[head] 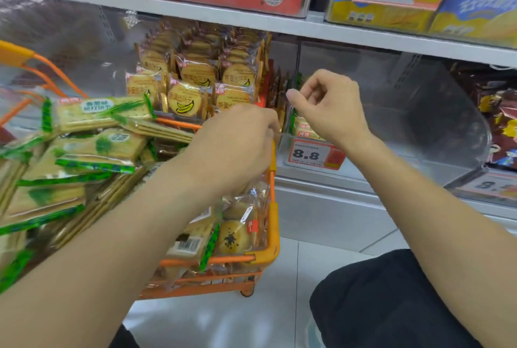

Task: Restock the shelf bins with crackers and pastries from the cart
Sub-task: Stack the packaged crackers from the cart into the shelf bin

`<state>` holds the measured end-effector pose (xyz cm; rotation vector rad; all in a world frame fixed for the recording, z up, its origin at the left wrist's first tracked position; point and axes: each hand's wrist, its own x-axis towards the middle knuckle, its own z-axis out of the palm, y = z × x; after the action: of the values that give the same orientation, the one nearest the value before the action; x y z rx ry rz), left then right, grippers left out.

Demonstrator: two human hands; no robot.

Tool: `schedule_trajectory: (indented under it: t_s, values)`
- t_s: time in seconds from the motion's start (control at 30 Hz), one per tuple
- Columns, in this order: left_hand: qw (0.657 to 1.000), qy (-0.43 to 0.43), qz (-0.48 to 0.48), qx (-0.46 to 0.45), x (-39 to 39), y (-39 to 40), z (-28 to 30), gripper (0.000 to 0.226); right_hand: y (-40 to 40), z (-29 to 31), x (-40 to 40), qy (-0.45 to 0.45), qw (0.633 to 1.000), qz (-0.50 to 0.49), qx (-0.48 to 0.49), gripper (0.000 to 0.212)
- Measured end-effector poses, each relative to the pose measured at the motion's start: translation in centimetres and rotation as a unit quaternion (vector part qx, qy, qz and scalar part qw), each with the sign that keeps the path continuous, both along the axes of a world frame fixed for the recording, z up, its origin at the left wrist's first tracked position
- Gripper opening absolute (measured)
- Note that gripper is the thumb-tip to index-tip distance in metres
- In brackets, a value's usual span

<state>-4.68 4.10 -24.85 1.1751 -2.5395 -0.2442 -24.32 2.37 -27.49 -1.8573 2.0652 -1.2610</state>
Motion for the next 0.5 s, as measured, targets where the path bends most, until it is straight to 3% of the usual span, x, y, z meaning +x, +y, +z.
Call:
schedule_trajectory:
  t_s: [0.07,0.13,0.27,0.37,0.5]
  values:
    - [0.998,0.053,0.017,-0.015,2.0,0.5,0.7,0.021,1.0,-0.2,4.1,-0.063,0.995,0.04,-0.068,0.031]
    - [0.992,0.109,0.047,-0.044,4.1,1.0,1.2,0.018,1.7,-0.4,7.5,-0.07,0.989,0.107,-0.078,0.031]
    - [0.971,0.169,0.127,-0.108,8.4,0.8,2.2,0.024,1.0,-1.0,11.3,-0.046,0.971,0.236,-0.004,0.009]
    - [0.969,0.058,0.214,-0.113,11.8,0.0,2.2,0.042,-0.1,-1.6,13.0,-0.024,0.962,0.267,0.047,0.028]
    - [0.934,-0.162,0.319,-0.01,14.3,0.3,1.7,0.087,-1.6,-1.6,14.6,0.056,0.958,0.266,0.092,0.046]
